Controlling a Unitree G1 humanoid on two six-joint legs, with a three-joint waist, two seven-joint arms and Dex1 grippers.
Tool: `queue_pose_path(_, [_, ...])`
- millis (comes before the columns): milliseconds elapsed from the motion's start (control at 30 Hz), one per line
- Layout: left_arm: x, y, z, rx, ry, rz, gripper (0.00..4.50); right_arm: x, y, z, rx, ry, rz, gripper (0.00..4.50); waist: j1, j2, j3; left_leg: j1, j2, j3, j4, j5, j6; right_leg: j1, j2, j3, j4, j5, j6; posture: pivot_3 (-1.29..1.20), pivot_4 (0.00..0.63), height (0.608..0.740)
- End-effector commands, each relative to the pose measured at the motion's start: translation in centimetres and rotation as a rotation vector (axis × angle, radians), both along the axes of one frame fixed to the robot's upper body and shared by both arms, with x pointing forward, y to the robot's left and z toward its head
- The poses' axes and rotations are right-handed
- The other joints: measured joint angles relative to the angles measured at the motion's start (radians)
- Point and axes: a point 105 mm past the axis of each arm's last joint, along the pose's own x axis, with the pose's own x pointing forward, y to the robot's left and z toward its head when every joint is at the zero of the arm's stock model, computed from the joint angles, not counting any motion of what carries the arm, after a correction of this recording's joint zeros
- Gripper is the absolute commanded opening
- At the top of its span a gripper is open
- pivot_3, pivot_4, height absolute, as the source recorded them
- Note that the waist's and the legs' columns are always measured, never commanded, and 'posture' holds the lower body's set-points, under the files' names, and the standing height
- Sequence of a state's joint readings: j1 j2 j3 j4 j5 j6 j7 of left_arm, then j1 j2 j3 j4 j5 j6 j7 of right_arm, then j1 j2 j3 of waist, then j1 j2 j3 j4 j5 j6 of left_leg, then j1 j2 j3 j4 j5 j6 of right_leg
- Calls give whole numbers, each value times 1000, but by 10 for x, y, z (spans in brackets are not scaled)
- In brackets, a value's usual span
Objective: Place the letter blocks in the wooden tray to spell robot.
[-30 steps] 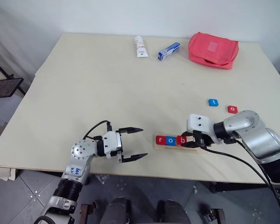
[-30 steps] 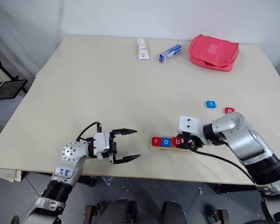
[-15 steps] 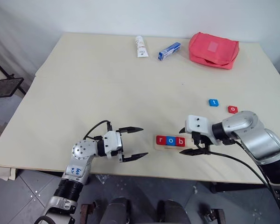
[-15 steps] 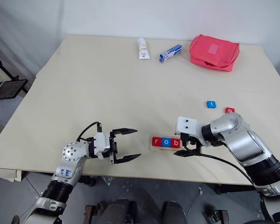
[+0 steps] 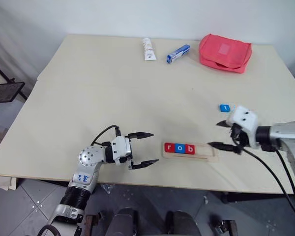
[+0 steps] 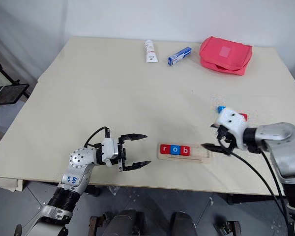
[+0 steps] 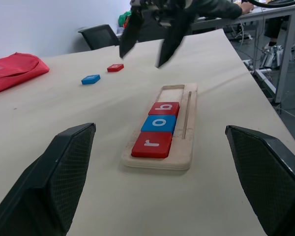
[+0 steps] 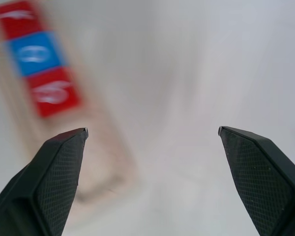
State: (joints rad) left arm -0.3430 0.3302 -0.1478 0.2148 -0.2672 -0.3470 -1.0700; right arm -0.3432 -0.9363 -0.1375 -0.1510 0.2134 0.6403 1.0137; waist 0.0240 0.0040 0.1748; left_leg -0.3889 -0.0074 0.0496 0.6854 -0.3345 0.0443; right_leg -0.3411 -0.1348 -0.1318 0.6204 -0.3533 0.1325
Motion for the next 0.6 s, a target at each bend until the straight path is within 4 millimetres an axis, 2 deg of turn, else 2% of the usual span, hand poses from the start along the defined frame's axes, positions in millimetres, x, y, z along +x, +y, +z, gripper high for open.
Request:
queue_pose_path(33, [2, -2, 5, -12, -10, -4, 4500, 7, -42, 17, 79, -135, -213, 4458, 0, 0, 0, 0, 0, 0, 0, 0, 0, 0, 0, 0, 0, 0, 0, 0, 150, 740])
queue_pose_path(167, [5, -5, 4, -14, -3, -6, 4500, 9, -81, 16, 132, -235, -402, 4458, 2, 0, 0, 0, 0, 1, 0, 0, 0, 0, 0, 0, 0, 0, 0, 0, 150, 740])
queue_pose_path(600, [12, -8, 7, -11, -14, -22, 4500, -16, -110, -13, 251, -208, -441, 4458, 1, 0, 0, 1, 0, 2, -1, 0, 0, 0, 0, 1, 0, 0, 0, 0, 150, 740])
